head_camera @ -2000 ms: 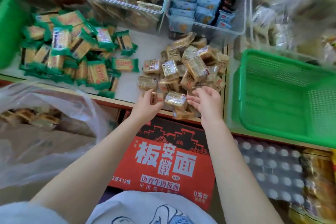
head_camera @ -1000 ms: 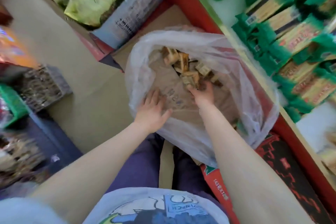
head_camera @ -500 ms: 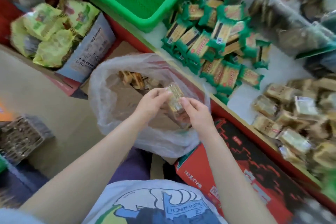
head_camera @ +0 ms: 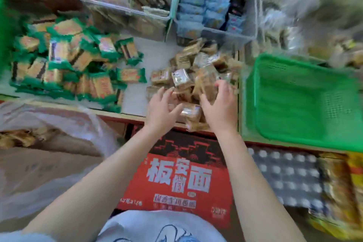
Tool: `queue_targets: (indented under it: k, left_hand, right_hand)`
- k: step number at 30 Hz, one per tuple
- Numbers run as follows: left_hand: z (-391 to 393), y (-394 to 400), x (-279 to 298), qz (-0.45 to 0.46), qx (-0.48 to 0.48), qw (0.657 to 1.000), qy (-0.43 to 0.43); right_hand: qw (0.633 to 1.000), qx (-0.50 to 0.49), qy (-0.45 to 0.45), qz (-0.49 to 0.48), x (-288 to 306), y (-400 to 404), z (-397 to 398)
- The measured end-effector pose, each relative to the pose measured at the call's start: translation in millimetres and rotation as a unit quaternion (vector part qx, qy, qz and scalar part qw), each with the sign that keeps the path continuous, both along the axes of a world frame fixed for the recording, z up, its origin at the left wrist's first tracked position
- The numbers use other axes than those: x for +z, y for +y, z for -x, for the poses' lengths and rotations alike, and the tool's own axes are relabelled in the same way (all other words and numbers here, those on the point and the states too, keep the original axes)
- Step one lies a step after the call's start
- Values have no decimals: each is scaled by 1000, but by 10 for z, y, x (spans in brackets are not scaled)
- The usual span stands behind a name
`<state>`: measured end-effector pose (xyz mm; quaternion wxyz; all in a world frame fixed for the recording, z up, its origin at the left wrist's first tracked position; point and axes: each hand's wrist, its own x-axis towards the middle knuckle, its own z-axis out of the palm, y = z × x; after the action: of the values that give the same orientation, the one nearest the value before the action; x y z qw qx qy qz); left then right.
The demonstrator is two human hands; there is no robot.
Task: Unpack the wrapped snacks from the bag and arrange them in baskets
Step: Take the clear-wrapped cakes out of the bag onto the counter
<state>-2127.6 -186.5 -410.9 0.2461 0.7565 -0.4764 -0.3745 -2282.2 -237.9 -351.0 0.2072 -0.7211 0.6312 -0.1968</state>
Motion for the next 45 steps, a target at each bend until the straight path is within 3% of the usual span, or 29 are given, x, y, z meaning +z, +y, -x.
queue_targets:
  k: [2,6,14,17,21,24,27,29,31,34,37,45]
  left_hand:
    - [100,-41,-196,-59,-71,992,-86]
    - [206,5,-516,-130,-156,966,-160]
    - [165,-29,-519,-134,-171,963,-162]
    - [58,20,-384,-94,-164,971,-147]
    - [-442,548,-226,59,-54,993,-88]
    - [-1120,1264,-346,136,77,975,-157]
    - [-1873,1954,-656,-37,164,968,-185]
    - [-2299,2372,-924,-200,143,951,-189]
    - [-2691,2734,-1159,-299,119,929,-180]
    - [-3167,3172,-1458,-326,117,922,-171]
    - [-3364,3445,-1636,-306,103,935,-149]
    - [-3379,3555,-1752,-297,130,941,-96]
  right_hand:
    - [999,-31,5,35,-48,-293,171]
    - [999,-24,18,45,-319,-780,279]
    - [993,-9,115,-37,-444,-711,252]
    - [997,29,63,20,-337,-327,45]
    - [994,101,-36,3,-402,291,-510]
    - [981,182,-65,-21,-521,773,-1111]
    - [952,292,-69,-59,-716,1273,-1900]
    - [926,363,-49,-94,-871,1585,-2457]
    - [890,427,15,-157,-1062,1822,-2977]
    - [861,438,113,-233,-1446,1986,-3596]
    - [868,390,146,-272,-1830,2076,-3999]
    - [856,358,332,-169,-2140,2272,-4592]
